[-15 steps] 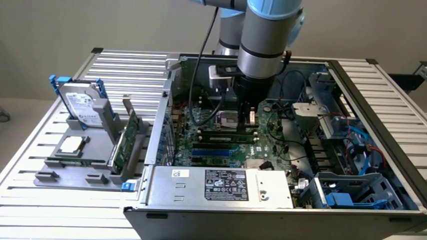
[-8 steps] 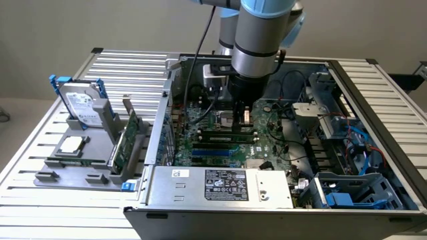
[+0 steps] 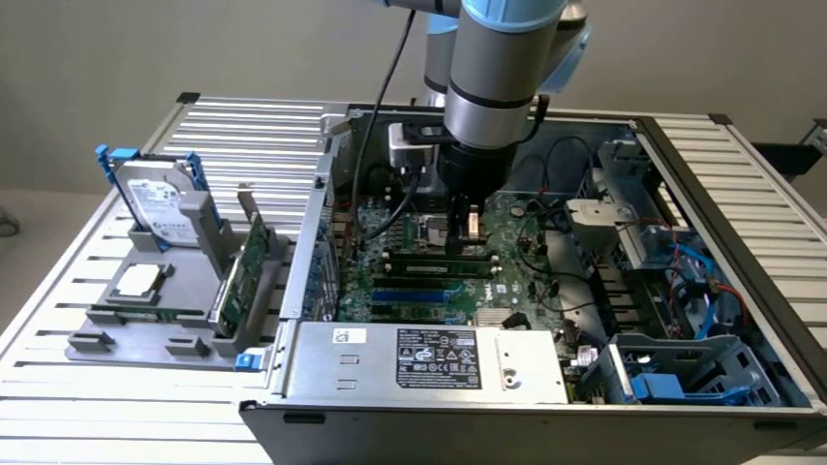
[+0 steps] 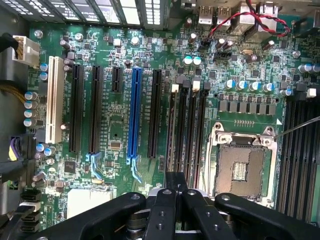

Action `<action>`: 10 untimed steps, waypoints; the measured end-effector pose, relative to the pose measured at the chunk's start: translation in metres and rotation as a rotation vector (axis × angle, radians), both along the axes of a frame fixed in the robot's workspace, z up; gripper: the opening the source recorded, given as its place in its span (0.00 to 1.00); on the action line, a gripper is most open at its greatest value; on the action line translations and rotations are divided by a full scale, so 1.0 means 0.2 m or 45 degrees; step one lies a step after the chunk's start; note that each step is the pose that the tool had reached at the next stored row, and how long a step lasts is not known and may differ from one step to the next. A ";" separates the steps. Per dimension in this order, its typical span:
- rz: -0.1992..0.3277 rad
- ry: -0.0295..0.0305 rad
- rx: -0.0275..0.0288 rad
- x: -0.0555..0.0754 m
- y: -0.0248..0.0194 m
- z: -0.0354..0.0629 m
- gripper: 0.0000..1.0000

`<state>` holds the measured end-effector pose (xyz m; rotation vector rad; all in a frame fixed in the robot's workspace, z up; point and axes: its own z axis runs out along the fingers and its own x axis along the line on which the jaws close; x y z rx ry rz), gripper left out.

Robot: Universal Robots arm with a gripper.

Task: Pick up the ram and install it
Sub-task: 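Press down the ram until it locks into place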

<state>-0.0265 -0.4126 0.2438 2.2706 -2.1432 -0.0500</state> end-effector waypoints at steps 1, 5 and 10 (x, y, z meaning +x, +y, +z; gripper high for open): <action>0.000 0.0001 -0.0002 0.00 0.000 0.000 0.11; 0.000 0.0001 -0.0002 0.00 0.000 0.000 0.11; 0.000 0.0001 -0.0002 0.00 0.000 0.000 0.11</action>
